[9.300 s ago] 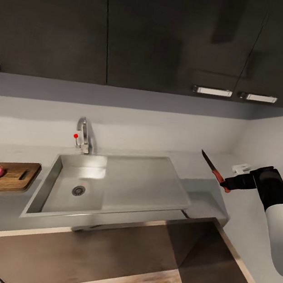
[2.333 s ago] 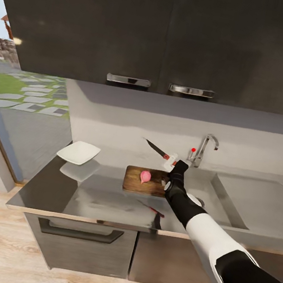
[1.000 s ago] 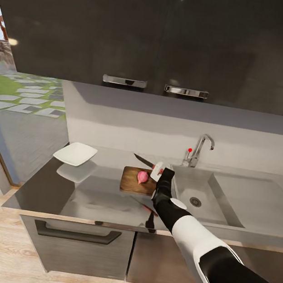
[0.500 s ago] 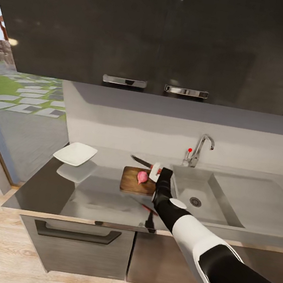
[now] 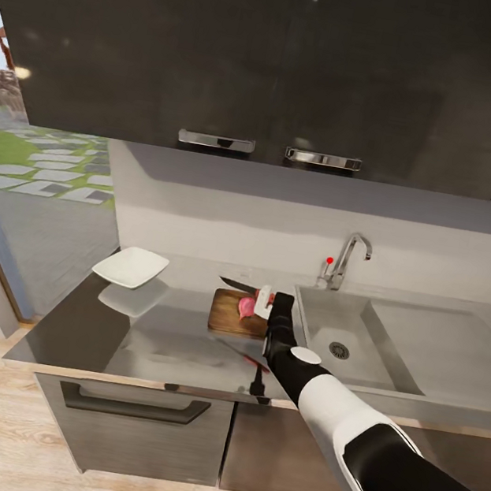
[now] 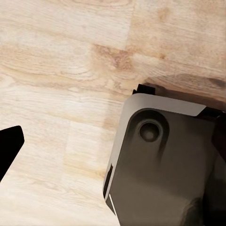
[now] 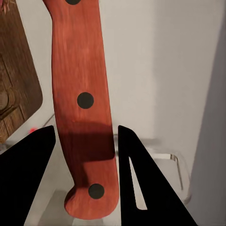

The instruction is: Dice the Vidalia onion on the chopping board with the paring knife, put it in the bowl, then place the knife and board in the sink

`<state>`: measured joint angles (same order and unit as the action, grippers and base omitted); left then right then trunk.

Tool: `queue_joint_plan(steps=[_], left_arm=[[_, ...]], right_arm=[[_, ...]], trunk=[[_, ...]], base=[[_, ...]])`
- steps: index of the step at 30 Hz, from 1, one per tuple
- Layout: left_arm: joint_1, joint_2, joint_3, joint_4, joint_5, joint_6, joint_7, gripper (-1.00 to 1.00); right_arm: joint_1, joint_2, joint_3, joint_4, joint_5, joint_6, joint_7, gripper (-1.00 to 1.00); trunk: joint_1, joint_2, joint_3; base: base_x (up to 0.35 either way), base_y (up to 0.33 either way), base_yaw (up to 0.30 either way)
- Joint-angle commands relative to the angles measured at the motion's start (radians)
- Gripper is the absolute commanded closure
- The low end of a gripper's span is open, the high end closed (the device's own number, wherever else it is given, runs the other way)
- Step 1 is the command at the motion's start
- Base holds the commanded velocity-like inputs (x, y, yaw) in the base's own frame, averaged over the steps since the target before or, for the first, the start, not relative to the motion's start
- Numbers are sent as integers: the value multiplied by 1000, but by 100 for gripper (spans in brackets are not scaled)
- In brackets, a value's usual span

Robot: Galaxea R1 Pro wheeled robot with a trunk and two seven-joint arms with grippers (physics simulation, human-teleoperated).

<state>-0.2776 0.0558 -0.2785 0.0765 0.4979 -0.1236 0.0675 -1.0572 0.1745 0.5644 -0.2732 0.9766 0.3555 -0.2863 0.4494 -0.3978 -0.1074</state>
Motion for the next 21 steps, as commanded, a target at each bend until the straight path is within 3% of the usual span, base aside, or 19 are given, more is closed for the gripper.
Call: queue_joint_plan(steps=[1,7,12,21], left_arm=[[-2,-1,-8,3,6,-5,0,-100],[-2,-1,-8,4,6,-5,0,-100],[-2,-1,-8,3,6,-5,0,-100],[-2,-1,-8,3,6,-5,0,-100]], right_arm=[[-1,0,6,1,6,9,-1,100],[-1,0,8,5,7,11,6,100],[-1,0,8,6,11,12,45,100],[-1,0,9,6,83,14,90,100]], trunk=[[1,-2,-2],[1,-2,-2],[1,-2,-2],[1,-2,-2]], base=[[0,0,0],[18,0,0],[179,0,0],[95,0,0]])
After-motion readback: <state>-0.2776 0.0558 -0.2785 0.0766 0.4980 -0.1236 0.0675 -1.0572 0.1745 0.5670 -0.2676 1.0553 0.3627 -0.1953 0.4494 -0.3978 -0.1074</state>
